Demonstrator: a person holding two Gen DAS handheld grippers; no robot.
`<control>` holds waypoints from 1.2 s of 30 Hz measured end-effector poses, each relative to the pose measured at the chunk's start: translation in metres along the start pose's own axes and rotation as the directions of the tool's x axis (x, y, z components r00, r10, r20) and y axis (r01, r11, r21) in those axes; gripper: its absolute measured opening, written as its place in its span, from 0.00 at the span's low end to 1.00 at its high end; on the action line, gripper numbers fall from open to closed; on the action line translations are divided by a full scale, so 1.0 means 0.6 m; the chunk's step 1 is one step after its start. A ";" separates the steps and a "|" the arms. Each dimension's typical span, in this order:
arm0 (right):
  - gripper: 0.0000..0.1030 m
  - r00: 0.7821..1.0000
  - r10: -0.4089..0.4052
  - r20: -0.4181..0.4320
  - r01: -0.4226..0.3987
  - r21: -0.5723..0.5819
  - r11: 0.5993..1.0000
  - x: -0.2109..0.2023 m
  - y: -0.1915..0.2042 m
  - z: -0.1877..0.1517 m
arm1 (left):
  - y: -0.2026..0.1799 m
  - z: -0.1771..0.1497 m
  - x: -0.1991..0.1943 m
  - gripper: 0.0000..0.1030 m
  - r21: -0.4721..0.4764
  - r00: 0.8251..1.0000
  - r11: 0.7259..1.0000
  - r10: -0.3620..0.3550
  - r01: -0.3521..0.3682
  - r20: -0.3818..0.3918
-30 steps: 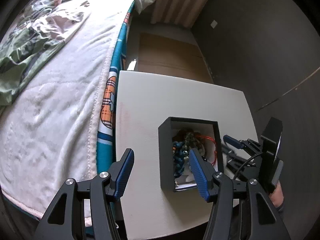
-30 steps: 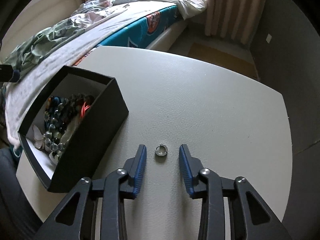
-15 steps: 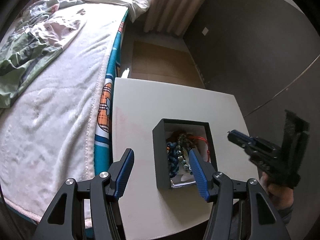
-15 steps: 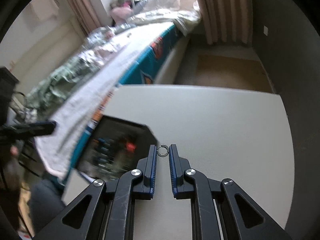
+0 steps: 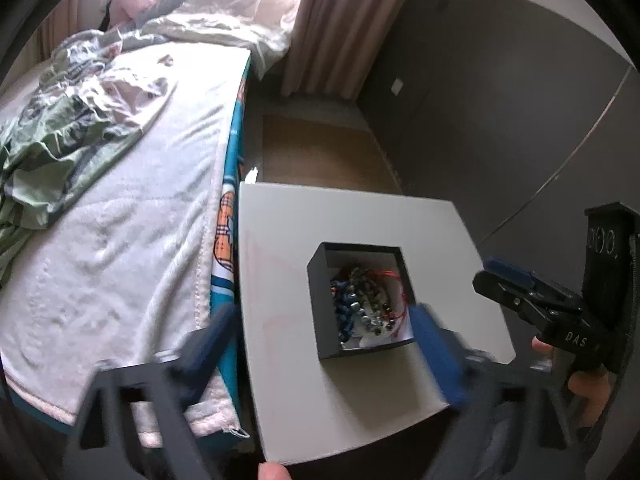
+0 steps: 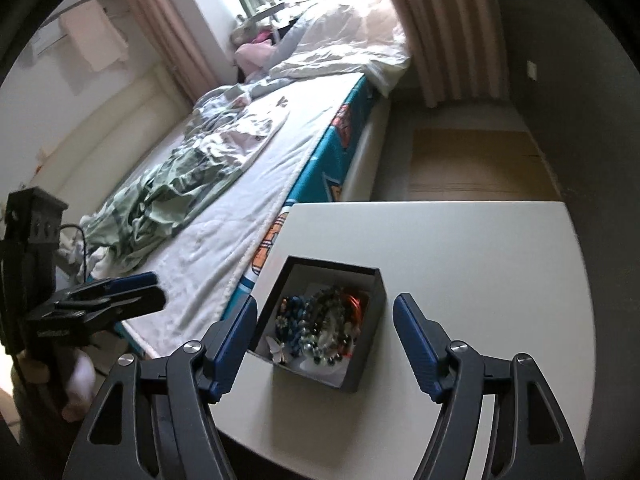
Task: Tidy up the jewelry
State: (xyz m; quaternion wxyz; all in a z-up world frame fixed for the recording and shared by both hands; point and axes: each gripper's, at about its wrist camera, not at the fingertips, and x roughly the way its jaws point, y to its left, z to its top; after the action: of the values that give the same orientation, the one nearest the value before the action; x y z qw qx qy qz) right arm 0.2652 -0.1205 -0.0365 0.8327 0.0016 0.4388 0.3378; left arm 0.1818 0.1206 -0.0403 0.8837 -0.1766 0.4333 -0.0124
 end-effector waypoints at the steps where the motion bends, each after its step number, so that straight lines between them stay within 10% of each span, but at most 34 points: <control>1: 0.78 1.000 -0.009 0.003 0.009 0.008 1.000 -0.010 0.000 -0.003 | -0.002 -0.002 -0.005 0.95 0.001 1.000 1.000 -0.002 0.002 0.011; 9: 0.99 0.998 -0.046 0.039 0.044 0.048 0.998 -0.096 0.006 -0.019 | -0.032 -0.027 -0.046 0.96 0.033 0.997 0.999 -0.008 0.005 0.079; 36: 1.00 0.960 -0.227 0.165 0.215 0.090 0.972 -0.259 -0.020 -0.171 | -0.111 -0.162 -0.141 1.00 0.163 0.949 0.978 0.074 -0.129 0.307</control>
State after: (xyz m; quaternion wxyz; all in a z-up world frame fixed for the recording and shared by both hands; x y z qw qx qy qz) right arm 0.1370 -0.2476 0.0101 0.8997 0.0118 0.3738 0.2252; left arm 0.0630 0.0437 -0.0086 0.9509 -0.0727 0.3000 0.0208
